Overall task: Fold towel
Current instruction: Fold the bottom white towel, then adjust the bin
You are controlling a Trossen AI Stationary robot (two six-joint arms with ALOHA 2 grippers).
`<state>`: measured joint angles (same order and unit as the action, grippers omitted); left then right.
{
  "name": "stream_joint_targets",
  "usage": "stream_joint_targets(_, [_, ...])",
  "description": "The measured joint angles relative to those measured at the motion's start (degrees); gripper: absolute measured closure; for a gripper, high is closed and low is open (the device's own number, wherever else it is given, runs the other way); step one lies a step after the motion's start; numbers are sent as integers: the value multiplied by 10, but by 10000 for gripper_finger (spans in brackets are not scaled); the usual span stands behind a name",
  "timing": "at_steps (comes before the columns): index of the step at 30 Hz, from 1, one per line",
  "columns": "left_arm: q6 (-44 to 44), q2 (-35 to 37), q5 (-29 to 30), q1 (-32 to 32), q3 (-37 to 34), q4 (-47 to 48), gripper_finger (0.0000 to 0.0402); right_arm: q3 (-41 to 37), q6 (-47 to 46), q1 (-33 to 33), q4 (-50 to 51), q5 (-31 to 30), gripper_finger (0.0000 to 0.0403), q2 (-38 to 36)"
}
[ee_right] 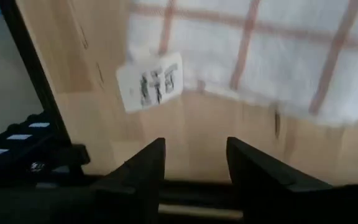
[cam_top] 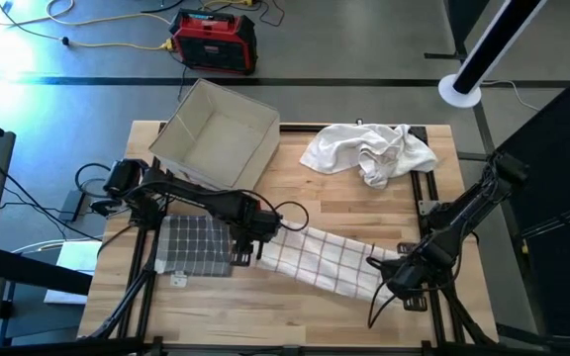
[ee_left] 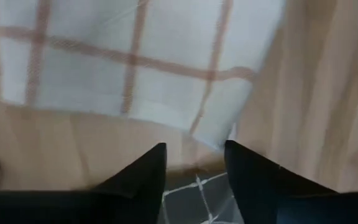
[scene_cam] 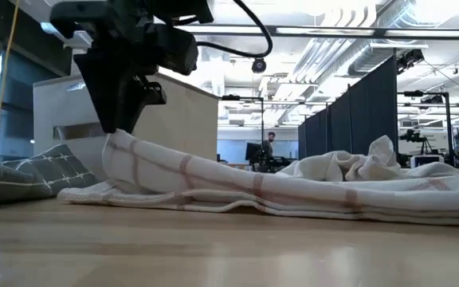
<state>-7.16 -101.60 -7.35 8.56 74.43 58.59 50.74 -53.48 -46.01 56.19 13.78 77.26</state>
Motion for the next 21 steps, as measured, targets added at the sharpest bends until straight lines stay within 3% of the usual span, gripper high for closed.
stream_joint_targets(6, [15, 0, 40, -25, 95, 100, 234, 5, -47, 22, 6, -16, 258, -31])
stream_joint_targets(13, [65, 0, 90, -65, 240, 173, 242, 19, -31, 92, 2, -209, 270, -93])
stream_joint_targets(17, [29, 0, 128, -118, 314, 218, 243, 19, -30, 137, -12, -305, 270, -116])
stream_joint_targets(21, [-39, 4, 215, -184, 381, 230, 243, 19, -5, 167, -25, -345, 270, -121])
